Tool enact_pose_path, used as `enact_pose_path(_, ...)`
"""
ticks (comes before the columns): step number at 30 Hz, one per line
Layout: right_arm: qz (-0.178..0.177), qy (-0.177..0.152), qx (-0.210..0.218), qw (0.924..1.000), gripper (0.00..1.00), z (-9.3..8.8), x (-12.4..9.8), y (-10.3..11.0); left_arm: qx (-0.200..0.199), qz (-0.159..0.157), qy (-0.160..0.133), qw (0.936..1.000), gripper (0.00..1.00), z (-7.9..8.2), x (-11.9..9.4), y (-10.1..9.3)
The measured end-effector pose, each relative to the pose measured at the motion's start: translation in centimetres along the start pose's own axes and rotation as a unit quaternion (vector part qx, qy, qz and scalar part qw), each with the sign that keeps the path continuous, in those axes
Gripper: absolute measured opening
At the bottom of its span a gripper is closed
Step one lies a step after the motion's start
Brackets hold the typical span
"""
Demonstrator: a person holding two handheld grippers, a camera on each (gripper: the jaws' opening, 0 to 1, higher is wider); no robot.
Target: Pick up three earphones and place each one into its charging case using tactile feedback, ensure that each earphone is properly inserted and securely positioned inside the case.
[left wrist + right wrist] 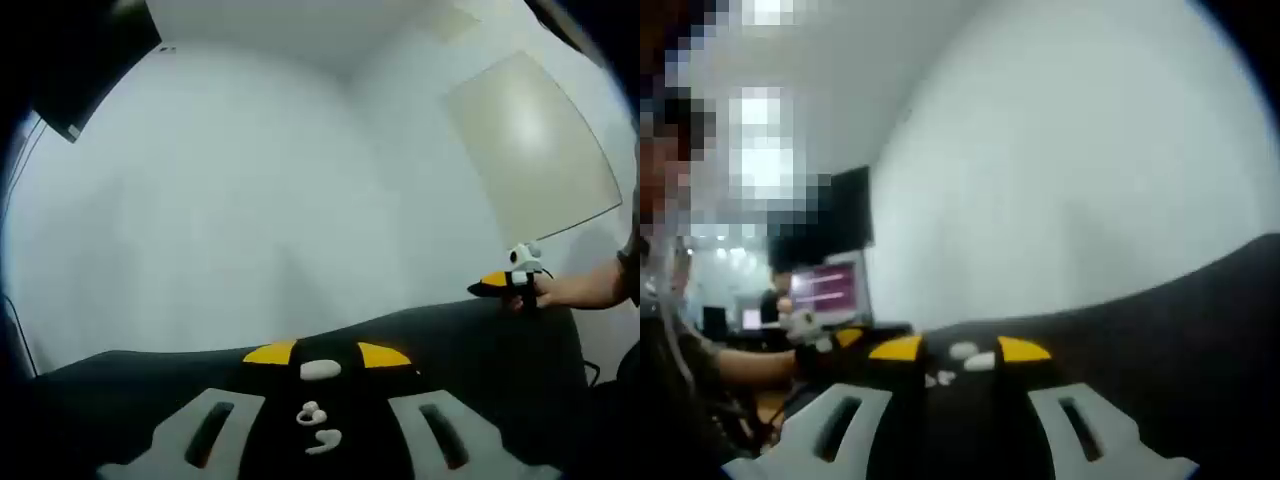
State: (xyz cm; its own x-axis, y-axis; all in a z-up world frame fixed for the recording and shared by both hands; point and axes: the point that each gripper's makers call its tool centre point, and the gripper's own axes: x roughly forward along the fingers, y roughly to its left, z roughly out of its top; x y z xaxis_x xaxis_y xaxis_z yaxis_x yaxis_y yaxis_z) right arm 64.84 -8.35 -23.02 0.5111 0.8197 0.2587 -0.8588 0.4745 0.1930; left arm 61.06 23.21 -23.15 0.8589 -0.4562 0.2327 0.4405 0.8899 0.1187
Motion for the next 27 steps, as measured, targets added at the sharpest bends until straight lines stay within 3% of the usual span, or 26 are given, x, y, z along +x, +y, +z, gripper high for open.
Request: enact_pose_path(27, 0.000, 0.002, -0.003, 1.0000, 0.29, -0.11, -0.19, 0.13, 0.000, 0.001, 0.001, 1.0000, 0.20, -0.04, -0.08, -0.10)
